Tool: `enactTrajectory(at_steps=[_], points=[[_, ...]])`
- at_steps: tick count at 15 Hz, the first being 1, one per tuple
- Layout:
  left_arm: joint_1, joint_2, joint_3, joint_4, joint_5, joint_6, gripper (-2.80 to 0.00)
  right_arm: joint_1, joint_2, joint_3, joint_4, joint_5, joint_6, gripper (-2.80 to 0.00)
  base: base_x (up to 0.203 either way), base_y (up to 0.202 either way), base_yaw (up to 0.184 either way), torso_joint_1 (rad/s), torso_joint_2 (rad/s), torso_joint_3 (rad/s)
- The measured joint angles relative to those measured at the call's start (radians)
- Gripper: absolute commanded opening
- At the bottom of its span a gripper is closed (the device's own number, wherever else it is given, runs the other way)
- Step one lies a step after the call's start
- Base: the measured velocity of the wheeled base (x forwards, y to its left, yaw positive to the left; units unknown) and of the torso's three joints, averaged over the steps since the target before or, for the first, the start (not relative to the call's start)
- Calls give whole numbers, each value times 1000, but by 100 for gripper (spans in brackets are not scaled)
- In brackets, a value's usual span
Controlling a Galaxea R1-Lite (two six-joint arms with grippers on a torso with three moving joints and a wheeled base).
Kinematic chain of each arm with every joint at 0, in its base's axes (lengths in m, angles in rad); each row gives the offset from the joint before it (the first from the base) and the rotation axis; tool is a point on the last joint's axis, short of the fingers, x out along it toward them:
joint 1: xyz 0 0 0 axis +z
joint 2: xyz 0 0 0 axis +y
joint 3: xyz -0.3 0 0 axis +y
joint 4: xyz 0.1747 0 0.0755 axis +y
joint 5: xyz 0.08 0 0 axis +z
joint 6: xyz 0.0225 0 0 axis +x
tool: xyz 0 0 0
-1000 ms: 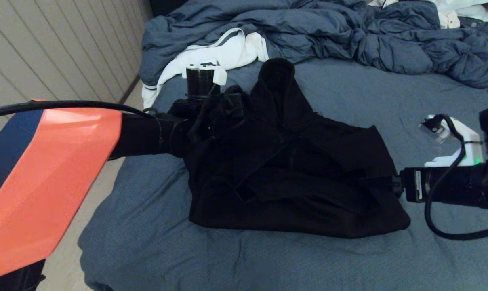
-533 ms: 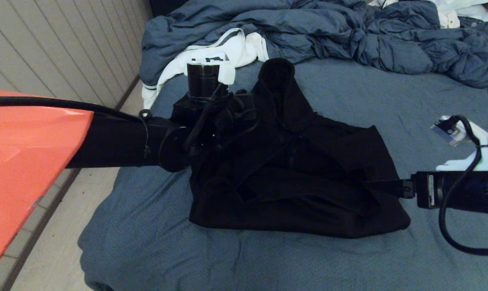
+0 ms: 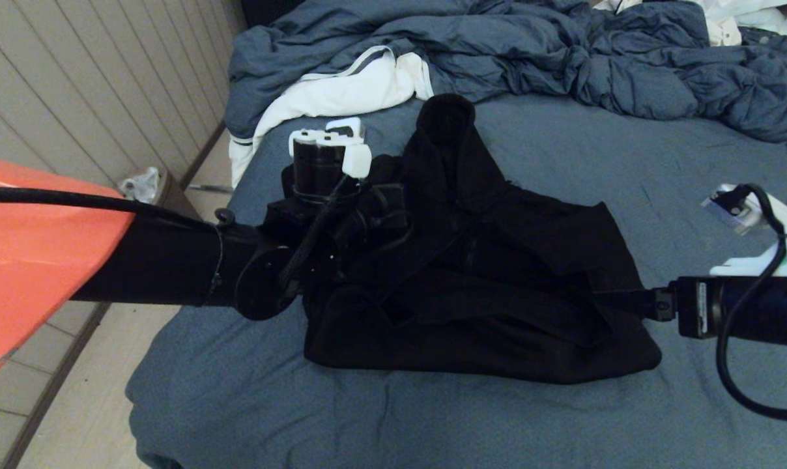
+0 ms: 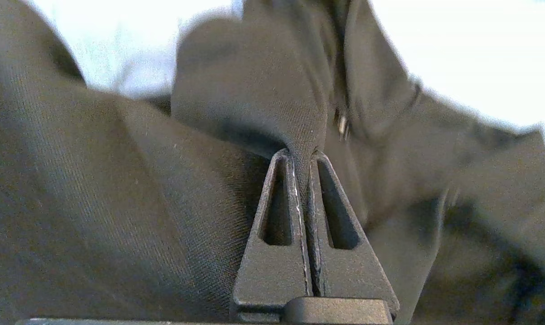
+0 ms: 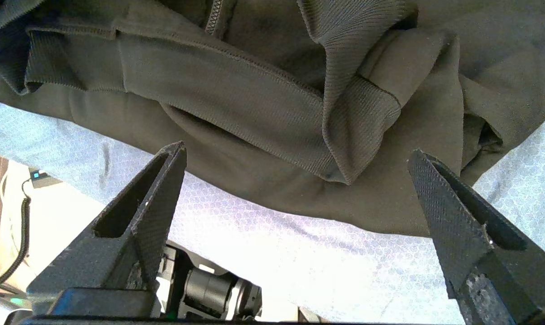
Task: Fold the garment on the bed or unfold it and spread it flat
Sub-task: Fold the black sweatshirt
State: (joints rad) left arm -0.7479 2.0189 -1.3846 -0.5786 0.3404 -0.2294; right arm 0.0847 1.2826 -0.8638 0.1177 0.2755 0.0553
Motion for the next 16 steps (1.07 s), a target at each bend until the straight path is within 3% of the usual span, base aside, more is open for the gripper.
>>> enactTrajectory(at_steps=[4,5,9,16], points=[[-19,2,165,-54,-22,-1,-280,-3,11,6,0,3,-1,0,0,0,0,0,0,0],[-19,0,189,-55,-22,-1,0,-3,15,7,0,3,-2,0,0,0,0,0,0,0],[-21,-27,224,-48,-21,-5,0,-1,22,13,0,6,-1,0,0,0,0,0,0,0],[-20,-68,153,10,-13,-19,0,0,17,23,0,8,1,0,0,0,0,0,0,0]])
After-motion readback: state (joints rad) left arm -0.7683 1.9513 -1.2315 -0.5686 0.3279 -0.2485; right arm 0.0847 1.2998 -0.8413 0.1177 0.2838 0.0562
